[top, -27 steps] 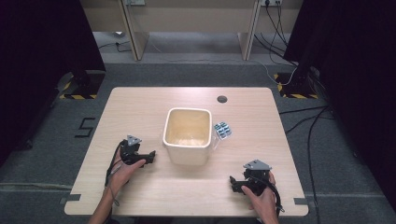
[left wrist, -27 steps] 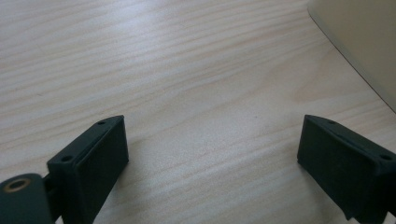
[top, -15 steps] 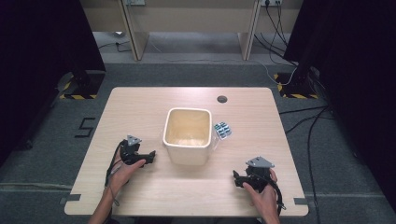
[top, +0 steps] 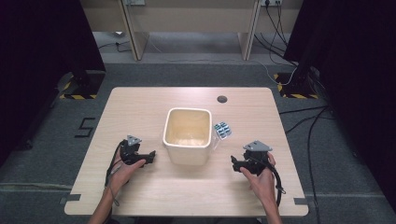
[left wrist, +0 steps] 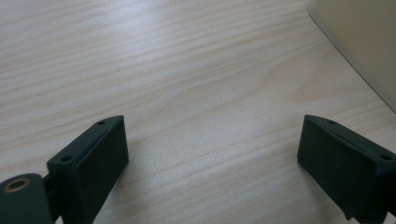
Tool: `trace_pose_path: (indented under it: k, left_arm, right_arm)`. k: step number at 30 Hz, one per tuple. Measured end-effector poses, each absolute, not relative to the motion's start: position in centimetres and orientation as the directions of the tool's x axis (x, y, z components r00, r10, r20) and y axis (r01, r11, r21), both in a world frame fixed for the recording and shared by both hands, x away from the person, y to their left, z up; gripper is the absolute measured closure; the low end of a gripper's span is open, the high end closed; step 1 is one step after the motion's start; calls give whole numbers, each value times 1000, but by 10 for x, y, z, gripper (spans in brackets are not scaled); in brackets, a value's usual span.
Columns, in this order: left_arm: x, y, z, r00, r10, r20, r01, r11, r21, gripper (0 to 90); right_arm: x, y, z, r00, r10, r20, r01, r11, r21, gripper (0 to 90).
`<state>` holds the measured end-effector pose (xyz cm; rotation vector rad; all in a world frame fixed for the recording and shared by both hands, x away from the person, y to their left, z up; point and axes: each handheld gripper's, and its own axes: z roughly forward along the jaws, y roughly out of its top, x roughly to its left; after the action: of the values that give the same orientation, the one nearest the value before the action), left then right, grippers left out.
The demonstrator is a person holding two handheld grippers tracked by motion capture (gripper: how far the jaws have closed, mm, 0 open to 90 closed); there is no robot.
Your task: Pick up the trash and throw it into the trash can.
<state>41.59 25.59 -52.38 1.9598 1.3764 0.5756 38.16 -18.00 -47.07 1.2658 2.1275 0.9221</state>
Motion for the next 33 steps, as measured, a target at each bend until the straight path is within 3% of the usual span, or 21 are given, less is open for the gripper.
trace_pose_path:
  k: [9, 33]
  left_arm:
    - [416, 256, -524, 347, 937, -21, 644, -222, 732, 78]
    - [416, 256, -524, 348, 937, -22, 644, -222, 732, 78]
  right_arm:
    - [424, -166, -461, -475, 878, -53, 546, 342, 765, 154]
    - [502, -138, -472, -491, 871, -20, 586, 347, 732, 161]
